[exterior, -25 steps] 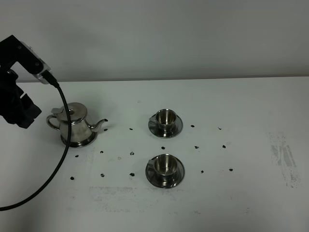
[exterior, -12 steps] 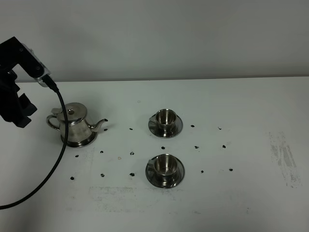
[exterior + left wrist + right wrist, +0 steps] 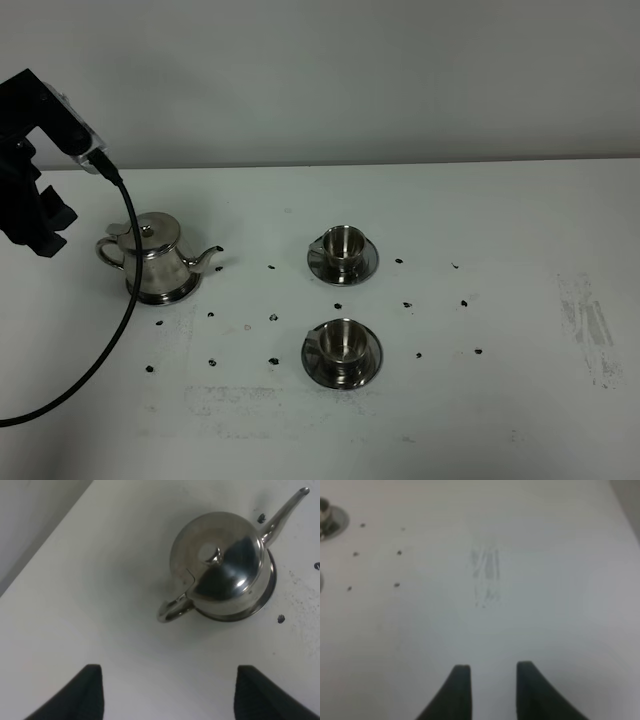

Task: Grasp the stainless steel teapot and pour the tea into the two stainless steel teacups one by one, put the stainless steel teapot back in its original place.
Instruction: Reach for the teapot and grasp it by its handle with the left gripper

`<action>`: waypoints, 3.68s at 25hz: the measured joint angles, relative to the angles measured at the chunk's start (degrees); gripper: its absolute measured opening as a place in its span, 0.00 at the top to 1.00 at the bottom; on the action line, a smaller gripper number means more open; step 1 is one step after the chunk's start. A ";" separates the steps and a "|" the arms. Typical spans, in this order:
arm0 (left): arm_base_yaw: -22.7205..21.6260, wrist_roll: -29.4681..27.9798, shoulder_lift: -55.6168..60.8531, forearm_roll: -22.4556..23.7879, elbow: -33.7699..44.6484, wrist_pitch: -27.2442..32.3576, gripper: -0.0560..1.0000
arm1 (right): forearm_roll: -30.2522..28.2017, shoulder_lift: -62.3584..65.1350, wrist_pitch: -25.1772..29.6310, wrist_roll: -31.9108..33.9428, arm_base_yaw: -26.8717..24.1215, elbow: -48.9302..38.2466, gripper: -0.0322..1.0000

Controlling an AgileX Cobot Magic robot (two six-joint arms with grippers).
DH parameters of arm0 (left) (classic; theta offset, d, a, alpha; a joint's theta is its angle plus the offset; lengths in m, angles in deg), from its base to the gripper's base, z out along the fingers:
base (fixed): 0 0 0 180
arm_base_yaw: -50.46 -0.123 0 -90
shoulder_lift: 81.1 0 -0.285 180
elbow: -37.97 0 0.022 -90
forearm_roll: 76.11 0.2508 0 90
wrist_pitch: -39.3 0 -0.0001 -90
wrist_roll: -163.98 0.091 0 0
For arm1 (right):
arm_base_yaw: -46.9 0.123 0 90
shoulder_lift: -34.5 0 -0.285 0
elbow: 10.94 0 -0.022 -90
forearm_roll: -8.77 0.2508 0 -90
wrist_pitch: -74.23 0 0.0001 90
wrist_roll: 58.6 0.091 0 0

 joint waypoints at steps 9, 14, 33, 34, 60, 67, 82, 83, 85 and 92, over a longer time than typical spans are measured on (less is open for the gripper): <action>0.00 0.21 -0.06 0.00 0.00 -0.56 0.41 | 0.33 1.18 0.04 0.00 -0.87 0.00 0.76; 0.00 0.21 -0.06 0.00 0.00 -1.29 0.41 | 0.38 1.18 0.04 0.00 -0.87 0.00 0.76; -2.13 2.36 -4.67 -0.06 -4.68 3.88 0.41 | 0.56 1.18 0.04 0.00 -0.87 0.00 0.77; -2.17 2.52 -6.44 -0.39 -6.98 5.59 0.41 | 0.57 1.18 0.04 0.00 -0.87 0.00 0.77; -2.76 37.44 -34.41 -4.31 -46.27 32.66 0.41 | 0.57 1.18 0.04 0.05 -0.91 0.00 0.77; -1.83 36.14 -36.59 -3.67 -46.27 32.70 0.42 | 0.62 1.18 0.04 0.05 -0.91 0.00 0.77; -3.31 28.41 -36.63 -0.02 -46.27 28.19 0.50 | 0.62 1.18 0.04 0.05 -0.91 0.00 0.77; -3.31 27.78 -36.63 -0.02 -45.85 26.97 0.50 | 0.62 1.18 0.04 0.05 -0.91 0.00 0.77; -3.31 26.61 -36.63 -0.15 -43.90 23.66 0.50 | 0.62 1.18 0.04 0.05 -0.91 0.00 0.77; -3.38 26.06 -36.69 -4.00 -36.42 13.85 0.50 | 0.62 1.18 0.04 0.05 -0.91 0.00 0.77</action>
